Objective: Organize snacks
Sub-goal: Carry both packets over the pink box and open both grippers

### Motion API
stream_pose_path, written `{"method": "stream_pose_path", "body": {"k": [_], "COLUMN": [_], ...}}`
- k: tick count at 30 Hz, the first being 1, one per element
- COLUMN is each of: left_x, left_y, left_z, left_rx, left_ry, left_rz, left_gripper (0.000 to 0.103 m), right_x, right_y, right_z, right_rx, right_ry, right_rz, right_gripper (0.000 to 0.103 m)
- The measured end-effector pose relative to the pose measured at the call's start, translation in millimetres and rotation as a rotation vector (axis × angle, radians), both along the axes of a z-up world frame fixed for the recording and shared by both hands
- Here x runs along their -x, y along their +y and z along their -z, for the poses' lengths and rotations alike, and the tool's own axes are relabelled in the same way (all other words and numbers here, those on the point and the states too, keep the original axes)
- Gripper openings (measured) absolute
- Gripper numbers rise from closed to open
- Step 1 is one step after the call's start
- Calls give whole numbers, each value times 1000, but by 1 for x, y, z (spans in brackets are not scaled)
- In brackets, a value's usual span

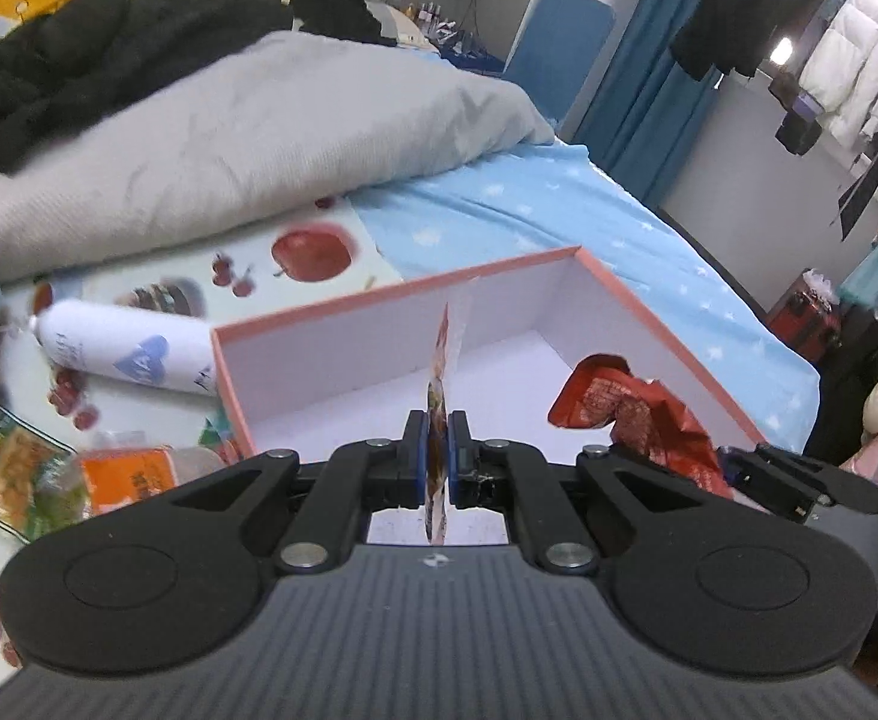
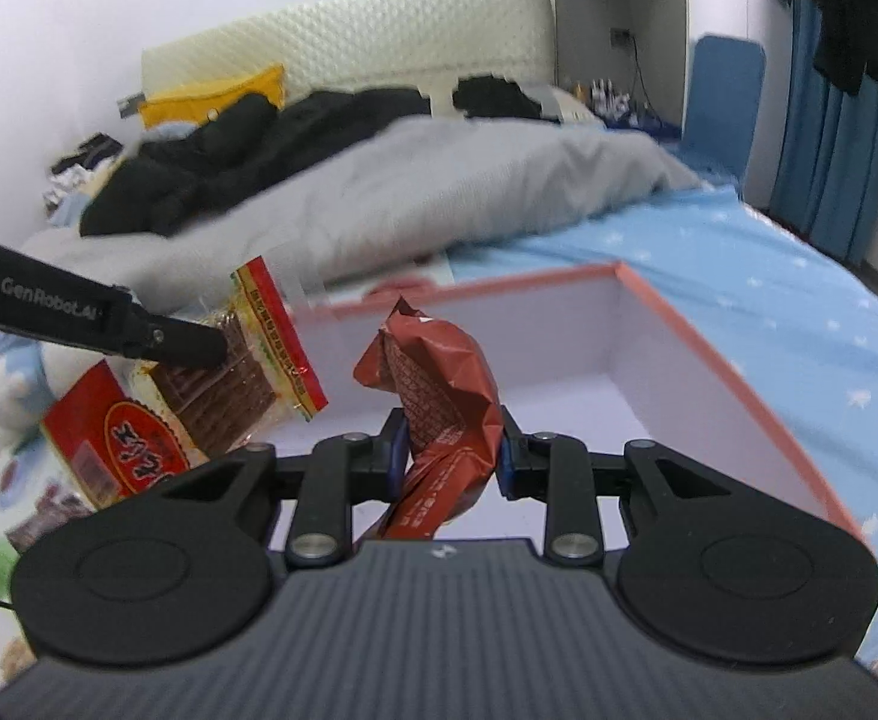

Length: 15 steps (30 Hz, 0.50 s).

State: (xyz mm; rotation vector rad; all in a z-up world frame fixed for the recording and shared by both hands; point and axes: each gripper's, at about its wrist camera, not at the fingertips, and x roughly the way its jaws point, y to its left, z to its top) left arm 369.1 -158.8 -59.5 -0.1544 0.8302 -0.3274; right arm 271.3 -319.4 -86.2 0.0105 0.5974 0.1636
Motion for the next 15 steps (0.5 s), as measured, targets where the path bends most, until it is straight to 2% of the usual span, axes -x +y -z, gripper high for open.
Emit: {"method": "stream_pose_path", "body": {"k": [5, 6, 7, 9, 11, 15], "left_x": [-3, -5, -8, -7, -3, 11], "left_y": [5, 6, 7, 12, 18, 25], "left_z": [12, 14, 15, 16, 12, -4], "left_rx": [-24, -34, -46, -54, -43, -56], "left_ry": [-5, 0, 6, 11, 1, -27], "left_rz": [-12, -15, -15, -31, -28, -37], "left_gripper": [10, 17, 36, 50, 50, 50], "right_x": [-2, -1, -1, 0, 1, 7], "right_y": [-5, -4, -3, -1, -3, -3], "right_z": [10, 11, 11, 9, 7, -6], "right_rx": [-27, -25, -23, -26, -39, -55], "right_ry": [35, 37, 40, 41, 40, 21], "right_rz": [10, 13, 12, 2, 4, 11], "right_gripper": [34, 36, 40, 51, 58, 58]}}
